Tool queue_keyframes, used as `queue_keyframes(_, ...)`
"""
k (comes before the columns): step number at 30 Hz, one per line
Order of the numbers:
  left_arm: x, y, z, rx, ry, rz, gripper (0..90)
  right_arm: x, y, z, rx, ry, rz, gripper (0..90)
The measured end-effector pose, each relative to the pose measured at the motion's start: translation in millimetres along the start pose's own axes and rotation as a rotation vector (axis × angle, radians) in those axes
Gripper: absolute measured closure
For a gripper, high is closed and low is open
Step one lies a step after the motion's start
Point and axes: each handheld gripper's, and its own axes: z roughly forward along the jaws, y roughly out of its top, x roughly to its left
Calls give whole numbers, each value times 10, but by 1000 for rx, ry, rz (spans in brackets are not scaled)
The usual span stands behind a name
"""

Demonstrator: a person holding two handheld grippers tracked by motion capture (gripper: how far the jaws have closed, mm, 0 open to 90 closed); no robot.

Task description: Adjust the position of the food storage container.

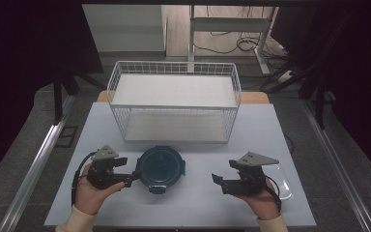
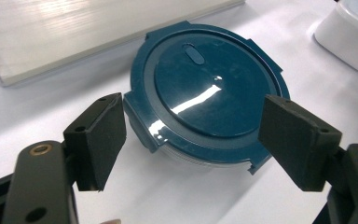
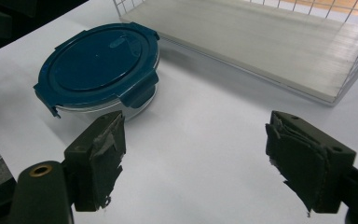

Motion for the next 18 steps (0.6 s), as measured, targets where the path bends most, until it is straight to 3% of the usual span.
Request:
queue_keyframes(7, -2, 10, 16, 5, -6, -5, 235, 19, 9, -8, -6, 5, -11, 189)
queue_keyframes(13, 26, -4, -4, 1, -1, -9, 234, -41, 7, -2, -3, -21, 7, 188)
queue_keyframes(18, 69, -42, -89, -19, 2, -25, 235, -41, 42, 14, -5, -21, 1, 188)
